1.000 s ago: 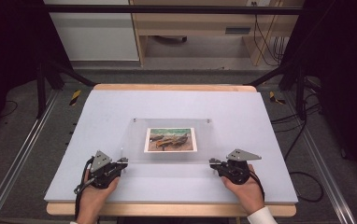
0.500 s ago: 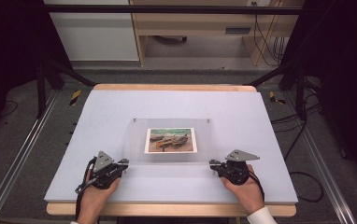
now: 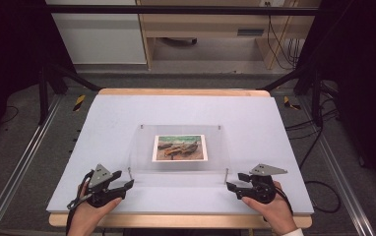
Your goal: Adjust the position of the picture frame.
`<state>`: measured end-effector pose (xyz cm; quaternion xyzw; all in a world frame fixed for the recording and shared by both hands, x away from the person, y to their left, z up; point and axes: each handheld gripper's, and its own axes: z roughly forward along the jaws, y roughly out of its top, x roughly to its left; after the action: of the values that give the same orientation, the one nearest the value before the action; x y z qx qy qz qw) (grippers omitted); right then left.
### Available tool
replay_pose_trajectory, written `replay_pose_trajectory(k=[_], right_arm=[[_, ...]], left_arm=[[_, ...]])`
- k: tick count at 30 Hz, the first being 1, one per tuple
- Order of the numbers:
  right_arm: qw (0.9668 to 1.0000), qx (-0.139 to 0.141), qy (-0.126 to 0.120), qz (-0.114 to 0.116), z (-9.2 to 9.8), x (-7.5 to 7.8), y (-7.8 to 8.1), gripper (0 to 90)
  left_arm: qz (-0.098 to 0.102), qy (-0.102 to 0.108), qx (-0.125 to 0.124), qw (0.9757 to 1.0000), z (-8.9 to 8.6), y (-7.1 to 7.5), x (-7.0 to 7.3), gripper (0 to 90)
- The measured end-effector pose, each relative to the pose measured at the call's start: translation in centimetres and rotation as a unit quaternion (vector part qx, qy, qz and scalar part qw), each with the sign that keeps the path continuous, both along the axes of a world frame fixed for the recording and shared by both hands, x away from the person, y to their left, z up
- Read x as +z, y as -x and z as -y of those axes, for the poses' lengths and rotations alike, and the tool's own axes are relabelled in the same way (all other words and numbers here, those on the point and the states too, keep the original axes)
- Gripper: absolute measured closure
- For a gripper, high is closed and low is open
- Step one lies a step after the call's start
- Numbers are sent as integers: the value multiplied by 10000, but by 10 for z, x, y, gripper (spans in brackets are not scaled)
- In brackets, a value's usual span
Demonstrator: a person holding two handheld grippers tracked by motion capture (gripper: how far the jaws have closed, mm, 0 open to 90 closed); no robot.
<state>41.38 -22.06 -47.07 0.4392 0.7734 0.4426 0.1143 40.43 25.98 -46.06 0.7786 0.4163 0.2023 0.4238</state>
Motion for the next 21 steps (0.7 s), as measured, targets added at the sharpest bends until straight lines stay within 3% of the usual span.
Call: replay_pose_trajectory(k=[1,6,10,12,14,16,18,21], right_arm=[[10000,-5,-43,60,2,2,2,311],[9995,-83,-142,261,4,15,3,223],[9982,-115,-242,531,2,30,-6,162],[9978,-177,-315,547,-5,39,-22,173],[9979,-186,-319,538,-8,41,-27,181],[9982,-192,-298,491,-14,43,-39,198],[9985,-199,-337,395,-19,42,-50,204],[9982,-236,-439,320,-23,37,-60,210]], left_arm=[[0,0,0,10000,0,0,0,328],[226,516,119,9983,-8,0,12,208],[426,619,118,9971,-6,-8,24,156],[387,644,138,9971,-3,-18,30,156],[326,669,207,9970,0,-29,35,159],[262,580,198,9978,3,-41,37,164],[217,585,239,9978,3,-50,36,187],[143,761,313,9965,3,-53,29,206]])
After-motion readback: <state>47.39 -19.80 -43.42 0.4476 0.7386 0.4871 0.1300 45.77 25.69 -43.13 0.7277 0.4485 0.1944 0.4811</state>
